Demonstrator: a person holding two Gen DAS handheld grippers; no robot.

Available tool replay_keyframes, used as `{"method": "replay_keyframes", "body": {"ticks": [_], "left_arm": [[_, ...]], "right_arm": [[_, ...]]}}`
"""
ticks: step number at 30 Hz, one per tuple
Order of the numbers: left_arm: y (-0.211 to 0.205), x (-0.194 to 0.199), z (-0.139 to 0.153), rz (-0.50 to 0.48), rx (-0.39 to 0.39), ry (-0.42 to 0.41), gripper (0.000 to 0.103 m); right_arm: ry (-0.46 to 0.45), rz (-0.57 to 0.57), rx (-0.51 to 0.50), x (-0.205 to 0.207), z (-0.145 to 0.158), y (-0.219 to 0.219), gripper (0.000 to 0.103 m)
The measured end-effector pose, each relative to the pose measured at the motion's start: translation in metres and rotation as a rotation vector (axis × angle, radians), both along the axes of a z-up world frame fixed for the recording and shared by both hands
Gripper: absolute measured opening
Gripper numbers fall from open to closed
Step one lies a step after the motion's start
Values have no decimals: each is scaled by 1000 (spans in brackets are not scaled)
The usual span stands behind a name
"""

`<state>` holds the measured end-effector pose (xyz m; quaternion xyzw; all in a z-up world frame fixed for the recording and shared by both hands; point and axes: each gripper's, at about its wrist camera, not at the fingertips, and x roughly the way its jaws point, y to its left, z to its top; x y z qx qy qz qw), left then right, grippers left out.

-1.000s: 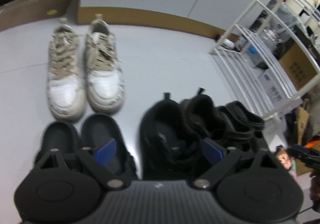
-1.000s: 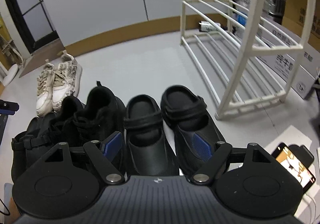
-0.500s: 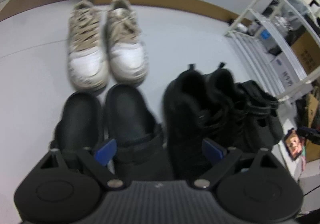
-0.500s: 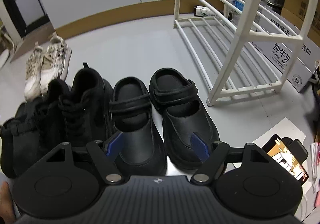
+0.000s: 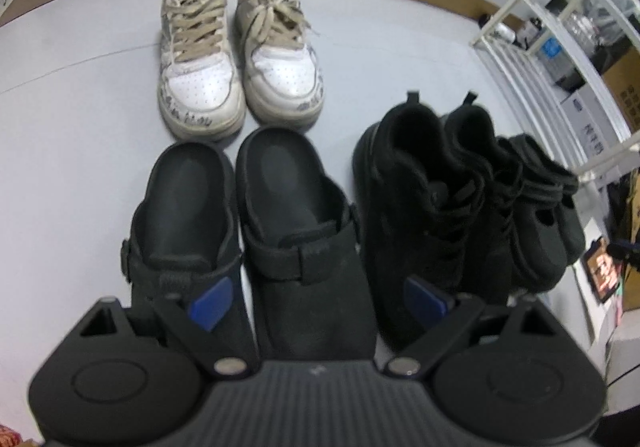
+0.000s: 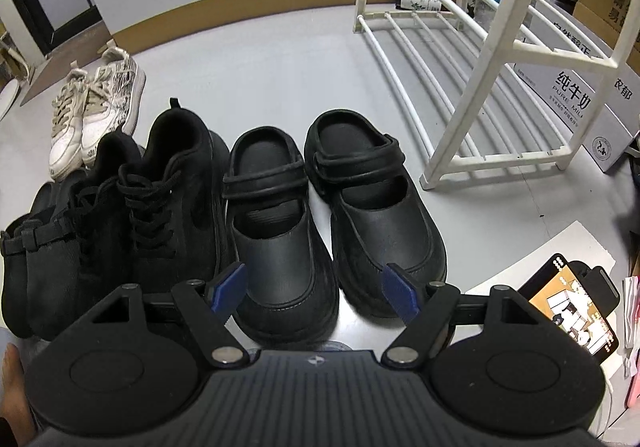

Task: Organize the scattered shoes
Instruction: 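Move both tools toward the black clogs beside the white rack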

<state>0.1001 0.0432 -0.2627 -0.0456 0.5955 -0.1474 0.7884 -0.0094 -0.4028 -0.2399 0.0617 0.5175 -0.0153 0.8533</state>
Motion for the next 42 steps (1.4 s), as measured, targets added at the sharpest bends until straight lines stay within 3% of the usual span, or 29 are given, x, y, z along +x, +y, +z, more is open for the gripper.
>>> {"method": "replay_keyframes", "body": {"ticks": [5, 18, 42], "left_arm": [[0, -2, -16, 29, 34, 84, 95], [7, -4, -17, 45, 78, 97, 95], [6, -9, -10, 18, 32, 98, 96]], "right_arm": [[22, 6, 4, 2, -4, 1, 80], [30, 14, -15, 13, -7, 2, 84], [45, 81, -56, 37, -19, 10, 86]]}}
